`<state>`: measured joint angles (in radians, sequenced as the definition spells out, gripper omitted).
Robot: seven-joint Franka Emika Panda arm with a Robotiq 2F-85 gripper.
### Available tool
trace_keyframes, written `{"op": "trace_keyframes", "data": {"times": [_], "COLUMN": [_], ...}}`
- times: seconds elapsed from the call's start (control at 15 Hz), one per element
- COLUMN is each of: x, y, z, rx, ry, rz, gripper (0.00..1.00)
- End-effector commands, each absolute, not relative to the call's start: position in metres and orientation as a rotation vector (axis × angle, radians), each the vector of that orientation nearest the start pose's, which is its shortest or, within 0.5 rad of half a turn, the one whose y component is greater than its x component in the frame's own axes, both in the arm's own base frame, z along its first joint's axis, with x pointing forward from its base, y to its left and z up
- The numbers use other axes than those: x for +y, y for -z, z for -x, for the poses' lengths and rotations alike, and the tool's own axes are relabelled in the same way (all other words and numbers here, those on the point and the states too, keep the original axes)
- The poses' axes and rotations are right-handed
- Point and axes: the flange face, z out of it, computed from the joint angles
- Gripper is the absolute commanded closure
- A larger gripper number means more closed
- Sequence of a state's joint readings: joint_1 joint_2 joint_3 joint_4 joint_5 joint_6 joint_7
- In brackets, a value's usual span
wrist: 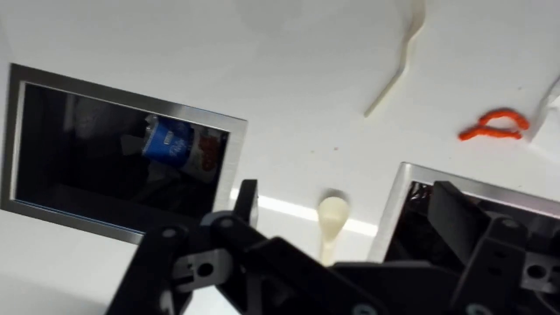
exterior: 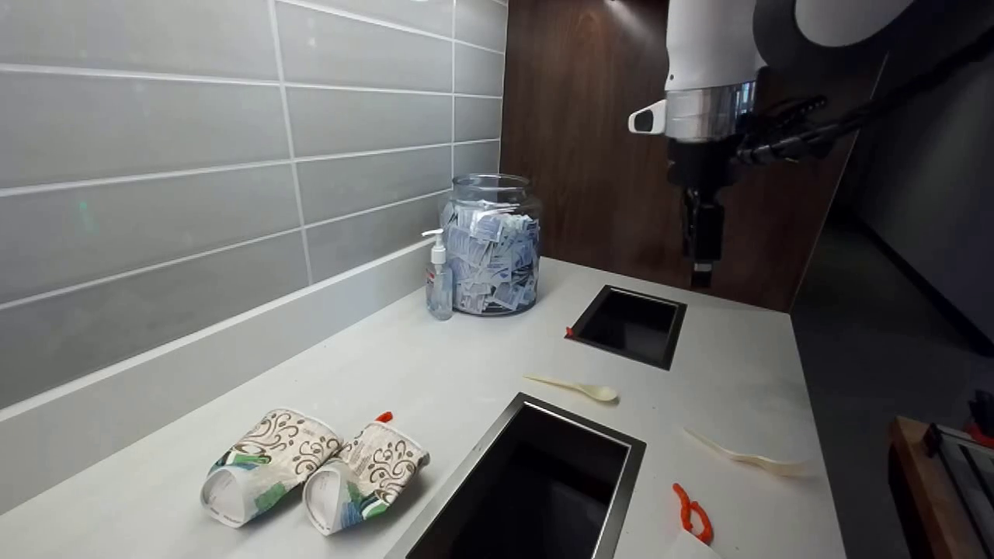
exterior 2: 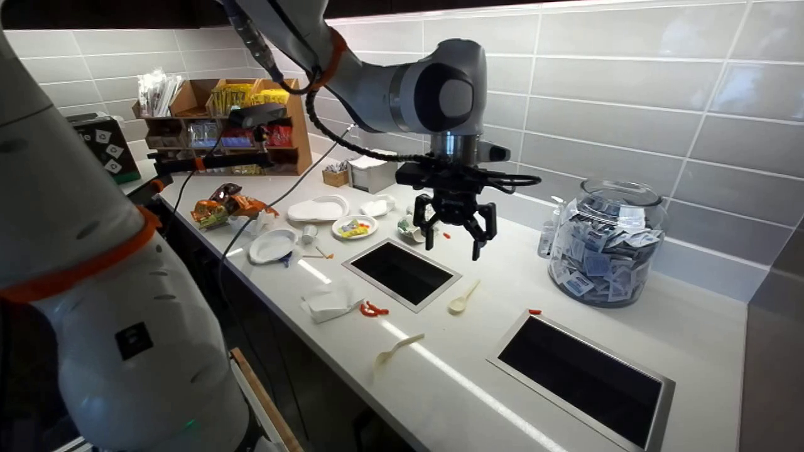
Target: Put the cupcake lining into the hole in the table
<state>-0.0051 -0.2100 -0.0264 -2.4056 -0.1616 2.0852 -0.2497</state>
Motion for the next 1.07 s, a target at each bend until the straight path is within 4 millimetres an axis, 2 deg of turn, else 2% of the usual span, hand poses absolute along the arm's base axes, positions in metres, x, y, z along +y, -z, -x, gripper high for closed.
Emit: {"op": "trace_keyframes", "data": {"times": [0.0, 0.07, 0.13, 0.27, 0.67, 1.0], "x": [0.022, 0.032, 0.021, 0.028, 0.022, 0.087], "y": [-0.37, -0.369, -0.371, -0.371, -0.372, -0.354], "z": [-0.429, -0.426, -0.439, -0.438, -0.44, -0.419], "rx": [-0.774, -0.853, -0.734, -0.758, -0.735, -1.154], "ry": [-0.21, -0.212, -0.249, -0.249, -0.244, -0.231], "rz": [3.08, 3.045, 3.111, 3.105, 3.109, 2.945], "gripper": [0.0, 0.0, 0.0, 0.0, 0.0, 0.0]}}
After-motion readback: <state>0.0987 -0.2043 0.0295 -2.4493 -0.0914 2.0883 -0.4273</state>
